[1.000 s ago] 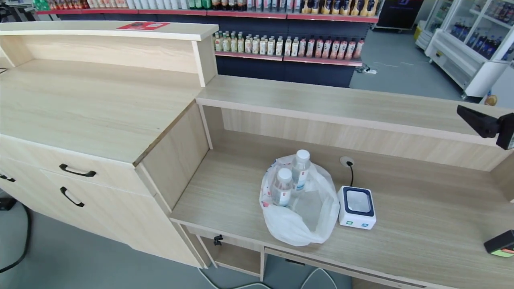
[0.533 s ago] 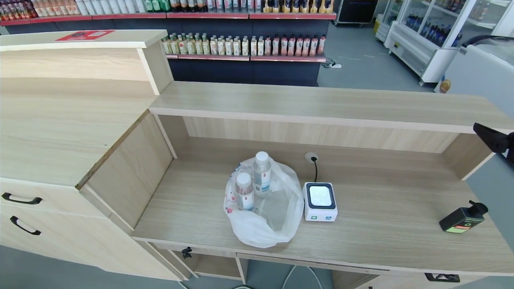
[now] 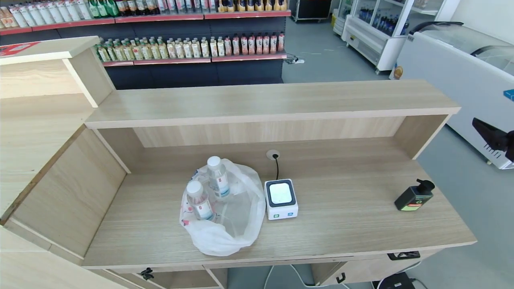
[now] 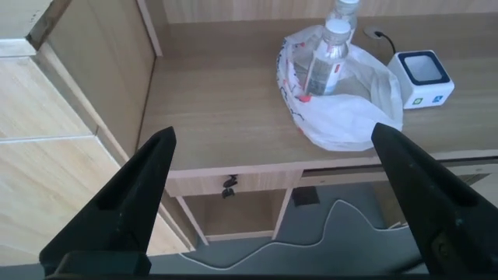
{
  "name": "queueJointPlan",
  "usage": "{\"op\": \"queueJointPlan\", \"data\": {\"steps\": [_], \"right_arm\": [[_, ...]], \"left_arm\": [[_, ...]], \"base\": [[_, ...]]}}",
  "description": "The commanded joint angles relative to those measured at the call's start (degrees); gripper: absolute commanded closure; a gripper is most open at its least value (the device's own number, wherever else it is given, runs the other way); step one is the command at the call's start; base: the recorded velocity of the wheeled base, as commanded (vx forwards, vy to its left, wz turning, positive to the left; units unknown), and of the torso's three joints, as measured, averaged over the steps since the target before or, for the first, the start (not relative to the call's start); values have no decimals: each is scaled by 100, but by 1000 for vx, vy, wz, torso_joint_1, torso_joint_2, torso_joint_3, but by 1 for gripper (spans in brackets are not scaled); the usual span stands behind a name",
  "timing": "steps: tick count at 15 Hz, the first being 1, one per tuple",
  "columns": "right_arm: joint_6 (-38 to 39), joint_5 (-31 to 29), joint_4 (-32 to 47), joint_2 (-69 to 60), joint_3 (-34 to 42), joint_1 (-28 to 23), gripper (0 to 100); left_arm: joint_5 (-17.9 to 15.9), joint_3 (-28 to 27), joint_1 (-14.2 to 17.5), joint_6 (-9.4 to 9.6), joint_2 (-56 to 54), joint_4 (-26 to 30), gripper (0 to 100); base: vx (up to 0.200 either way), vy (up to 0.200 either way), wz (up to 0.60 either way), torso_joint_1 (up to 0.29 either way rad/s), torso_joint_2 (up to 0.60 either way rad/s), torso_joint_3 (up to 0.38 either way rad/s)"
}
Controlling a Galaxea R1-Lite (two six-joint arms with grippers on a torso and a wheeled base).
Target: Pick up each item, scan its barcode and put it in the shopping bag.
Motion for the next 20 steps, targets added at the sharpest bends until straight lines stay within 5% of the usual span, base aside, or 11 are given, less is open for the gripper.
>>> {"op": "queueJointPlan", "data": {"steps": [1,9,20], "right_arm": [[14,6,-55,87,0,-28,0],[1087,200,-47,35,-97,-151,0],[1219,208,-38,79,0,-309,0]], "left_arm": [[3,0,2,-1,-2,-2,0],[3,0,-6,-1,-2,-2,0],[3,0,-6,-19,-2,-2,0]], "base": [[0,0,0,0,0,0],[0,0,0,0,0,0],[-18,0,0,0,1,0]]}}
